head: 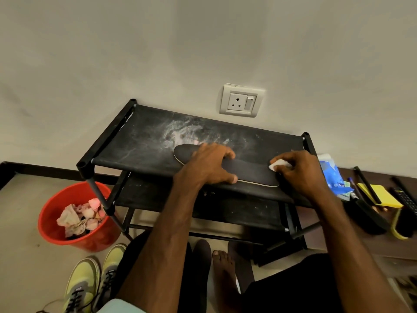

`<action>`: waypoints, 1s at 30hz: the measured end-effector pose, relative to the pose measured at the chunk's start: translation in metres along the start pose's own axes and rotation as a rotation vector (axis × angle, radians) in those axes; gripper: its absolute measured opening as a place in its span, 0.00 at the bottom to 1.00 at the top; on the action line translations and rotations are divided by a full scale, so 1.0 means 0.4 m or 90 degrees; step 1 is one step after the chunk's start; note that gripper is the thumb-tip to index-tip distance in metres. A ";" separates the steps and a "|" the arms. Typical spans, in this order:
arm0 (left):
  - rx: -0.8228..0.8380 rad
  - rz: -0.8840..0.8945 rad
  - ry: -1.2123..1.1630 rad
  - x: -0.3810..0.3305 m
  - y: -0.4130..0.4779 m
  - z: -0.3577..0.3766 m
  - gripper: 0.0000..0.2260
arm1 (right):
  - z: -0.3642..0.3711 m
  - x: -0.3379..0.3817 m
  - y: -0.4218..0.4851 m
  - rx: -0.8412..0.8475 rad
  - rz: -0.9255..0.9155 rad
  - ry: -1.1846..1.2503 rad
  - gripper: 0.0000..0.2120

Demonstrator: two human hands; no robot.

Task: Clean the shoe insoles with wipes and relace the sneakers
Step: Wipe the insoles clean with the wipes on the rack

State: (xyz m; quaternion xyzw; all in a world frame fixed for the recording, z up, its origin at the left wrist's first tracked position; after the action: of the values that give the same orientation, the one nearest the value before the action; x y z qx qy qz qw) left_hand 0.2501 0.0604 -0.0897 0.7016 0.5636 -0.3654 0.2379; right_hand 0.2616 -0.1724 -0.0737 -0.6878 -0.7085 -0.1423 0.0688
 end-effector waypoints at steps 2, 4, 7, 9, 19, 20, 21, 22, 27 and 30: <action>-0.012 -0.021 0.036 0.012 0.008 0.012 0.27 | 0.012 0.002 0.007 0.026 -0.001 -0.007 0.09; -0.029 -0.036 0.034 0.024 0.017 0.011 0.27 | 0.013 0.003 0.006 0.047 -0.009 -0.030 0.10; -0.035 -0.055 0.015 0.030 0.025 0.013 0.27 | 0.009 0.007 -0.020 0.079 -0.025 -0.050 0.10; -0.034 -0.064 0.000 0.034 0.028 0.015 0.27 | 0.013 0.017 -0.048 0.117 -0.045 -0.047 0.09; 0.050 -0.042 -0.040 0.033 0.026 0.013 0.22 | 0.033 0.066 -0.008 0.115 -0.052 -0.028 0.10; 0.052 -0.039 -0.037 0.033 0.027 0.014 0.20 | 0.040 0.074 0.012 0.106 -0.044 -0.026 0.10; 0.050 -0.040 -0.037 0.034 0.028 0.015 0.19 | 0.047 0.080 0.029 0.100 -0.037 -0.032 0.10; 0.044 -0.046 -0.040 0.038 0.031 0.015 0.19 | 0.053 0.087 0.041 0.095 -0.032 -0.044 0.10; 0.040 -0.070 -0.052 0.050 0.041 0.020 0.20 | 0.055 0.100 -0.005 0.143 -0.065 -0.061 0.11; 0.033 -0.064 -0.064 0.051 0.043 0.017 0.20 | 0.041 0.107 -0.074 0.191 -0.109 -0.053 0.08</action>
State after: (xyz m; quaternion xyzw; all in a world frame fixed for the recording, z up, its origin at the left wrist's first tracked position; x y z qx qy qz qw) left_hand 0.2670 0.0635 -0.1111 0.6592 0.5757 -0.4262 0.2289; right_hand 0.2317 -0.1269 -0.0799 -0.6121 -0.7802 -0.0117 0.1285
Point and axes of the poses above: each hand's wrist, its own y-axis towards the middle knuckle, its own z-axis out of the palm, x = y × z, the point moved 9 cm from there along y, towards the middle knuckle, and after that the axes turned 15 degrees about -y, right-handed, at the moved point
